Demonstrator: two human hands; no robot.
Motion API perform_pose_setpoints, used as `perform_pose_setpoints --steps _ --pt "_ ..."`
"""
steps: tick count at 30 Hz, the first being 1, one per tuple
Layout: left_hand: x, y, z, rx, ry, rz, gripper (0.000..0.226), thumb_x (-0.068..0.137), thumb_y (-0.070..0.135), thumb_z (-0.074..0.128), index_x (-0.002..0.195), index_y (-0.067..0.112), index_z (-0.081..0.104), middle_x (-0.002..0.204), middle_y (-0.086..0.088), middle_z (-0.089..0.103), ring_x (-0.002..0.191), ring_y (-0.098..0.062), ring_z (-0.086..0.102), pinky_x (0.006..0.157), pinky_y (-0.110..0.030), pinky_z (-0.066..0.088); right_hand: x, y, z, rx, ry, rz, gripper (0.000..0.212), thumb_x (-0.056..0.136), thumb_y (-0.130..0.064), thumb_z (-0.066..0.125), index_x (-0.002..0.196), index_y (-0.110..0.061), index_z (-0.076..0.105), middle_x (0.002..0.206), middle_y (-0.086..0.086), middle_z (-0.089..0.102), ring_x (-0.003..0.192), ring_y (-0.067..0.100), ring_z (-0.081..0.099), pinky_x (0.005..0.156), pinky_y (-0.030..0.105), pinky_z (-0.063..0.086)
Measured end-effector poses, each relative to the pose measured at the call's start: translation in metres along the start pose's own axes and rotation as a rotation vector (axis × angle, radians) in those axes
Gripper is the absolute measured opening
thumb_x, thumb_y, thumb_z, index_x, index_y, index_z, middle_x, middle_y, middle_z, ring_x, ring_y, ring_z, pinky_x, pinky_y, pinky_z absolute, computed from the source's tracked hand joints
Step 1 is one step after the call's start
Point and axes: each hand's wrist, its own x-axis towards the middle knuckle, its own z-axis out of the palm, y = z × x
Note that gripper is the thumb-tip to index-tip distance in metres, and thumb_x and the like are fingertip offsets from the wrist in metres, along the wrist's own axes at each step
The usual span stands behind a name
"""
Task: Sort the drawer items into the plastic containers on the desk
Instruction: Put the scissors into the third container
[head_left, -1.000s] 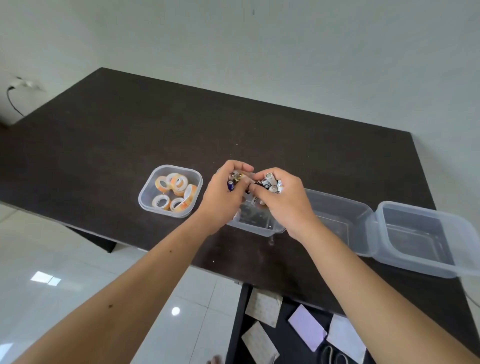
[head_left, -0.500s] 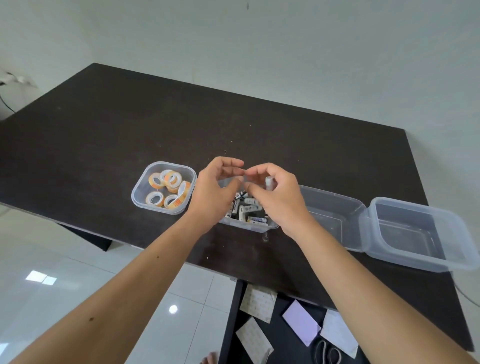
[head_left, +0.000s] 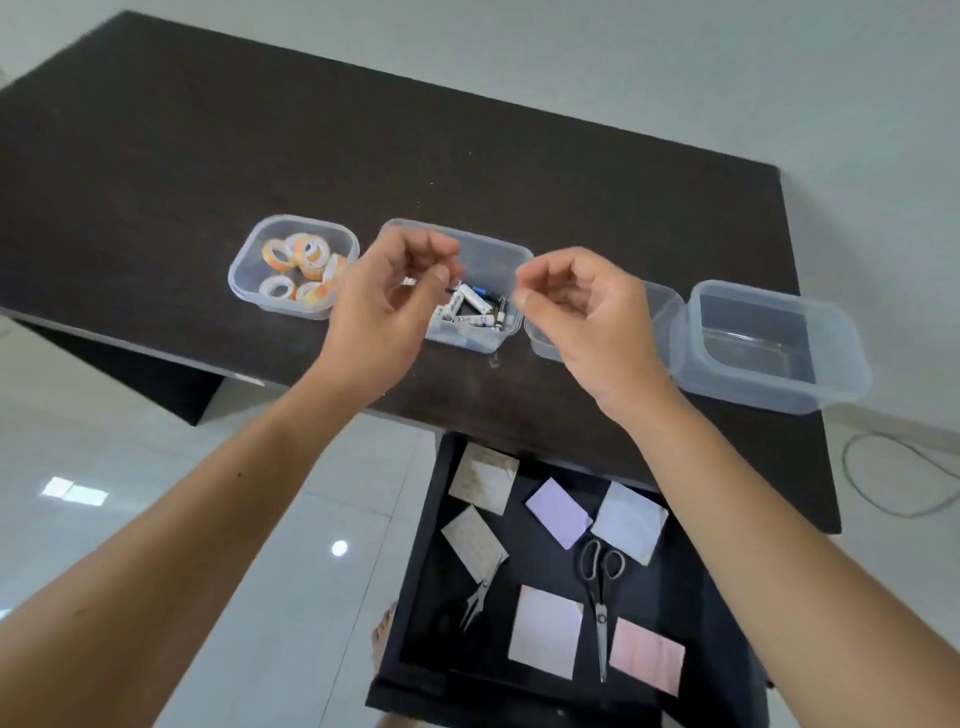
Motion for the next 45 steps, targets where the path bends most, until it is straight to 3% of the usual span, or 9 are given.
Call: perform_pose_setpoints --steps 6,10,16,21,25,29,32,37,45 --pt "-0.087 -0.02 0.036 -0.083 -0.117 -0.195 0.023 0.102 0.002 0.064 0.107 0.024 0.069 0.095 0.009 0.075 0.09 -0.012 0.07 0.083 -0.031 0.057 -0.089 0.024 -0.045 -0.003 -0.022 0.109 0.018 0.093 -0.004 0.078 0.1 -0.02 0.076 0.095 -0.004 0.078 0.09 0.012 0.073 0.091 0.028 0.06" --pt "-0.143 -0.05 0.054 0.107 -0.346 -0.245 0.017 0.1 0.011 0.069 0.106 0.026 0.071 0.095 0.008 0.073 0.091 -0.015 0.069 0.086 -0.036 0.058 -0.148 0.065 -0.06 -0.075 -0.072 0.214 0.018 0.093 -0.005 0.079 0.098 -0.022 0.077 0.094 -0.005 0.078 0.088 0.013 0.073 0.085 0.022 0.057" --pt "-0.184 -0.088 0.062 0.429 -0.821 -0.205 0.035 0.084 0.025 0.088 0.113 0.037 0.07 0.105 0.019 0.063 0.098 -0.005 0.061 0.089 -0.027 0.056 -0.214 0.135 -0.072 -0.24 -0.19 0.457 0.021 0.083 -0.017 0.09 0.098 -0.028 0.079 0.093 -0.01 0.079 0.087 0.011 0.075 0.084 0.024 0.06" --pt "-0.166 -0.099 0.063 0.574 -1.086 -0.121 0.054 0.081 0.017 0.09 0.127 0.031 0.066 0.113 0.016 0.058 0.103 -0.002 0.057 0.092 -0.015 0.05 -0.235 0.17 -0.082 -0.319 -0.191 0.561 0.029 0.075 -0.024 0.097 0.096 -0.03 0.079 0.089 -0.007 0.079 0.082 0.012 0.074 0.078 0.022 0.059" --pt "-0.148 -0.107 0.067 0.746 -1.286 -0.01 0.06 0.078 0.016 0.089 0.127 0.039 0.062 0.115 0.015 0.054 0.109 -0.003 0.051 0.096 -0.023 0.048 -0.244 0.186 -0.081 -0.378 -0.115 0.586 0.023 0.073 -0.026 0.098 0.085 -0.028 0.079 0.081 -0.008 0.077 0.073 0.008 0.07 0.068 0.011 0.053" --pt "-0.136 -0.11 0.075 0.914 -1.452 0.082 0.059 0.075 0.023 0.091 0.121 0.048 0.065 0.106 0.019 0.045 0.108 -0.006 0.047 0.085 -0.025 0.045 -0.244 0.191 -0.077 -0.428 -0.121 0.598 0.02 0.072 -0.026 0.099 0.079 -0.021 0.081 0.076 -0.006 0.077 0.063 -0.002 0.064 0.063 0.009 0.05" --pt "-0.129 -0.113 0.083 0.966 -1.494 0.114 0.053 0.075 0.028 0.092 0.118 0.048 0.069 0.098 0.02 0.039 0.099 -0.005 0.041 0.074 -0.019 0.034 -0.244 0.192 -0.074 -0.487 -0.123 0.606 0.021 0.07 -0.031 0.099 0.076 -0.021 0.081 0.075 -0.008 0.075 0.065 0.0 0.064 0.066 0.012 0.051" --pt "-0.13 -0.116 0.089 0.99 -1.515 0.165 0.044 0.078 0.033 0.089 0.116 0.045 0.071 0.102 0.017 0.04 0.1 -0.006 0.036 0.079 -0.022 0.029 -0.244 0.19 -0.067 -0.606 -0.159 0.607 0.023 0.069 -0.039 0.099 0.071 -0.026 0.08 0.072 -0.01 0.073 0.074 0.004 0.068 0.074 0.025 0.059" --pt "-0.134 -0.12 0.088 0.967 -1.464 0.206 0.025 0.082 0.041 0.085 0.103 0.038 0.072 0.105 0.016 0.043 0.1 -0.005 0.038 0.088 -0.025 0.04 -0.246 0.191 -0.065 -0.592 -0.146 0.603 0.016 0.074 -0.032 0.096 0.076 -0.026 0.08 0.072 -0.012 0.074 0.072 0.003 0.07 0.074 0.026 0.061"
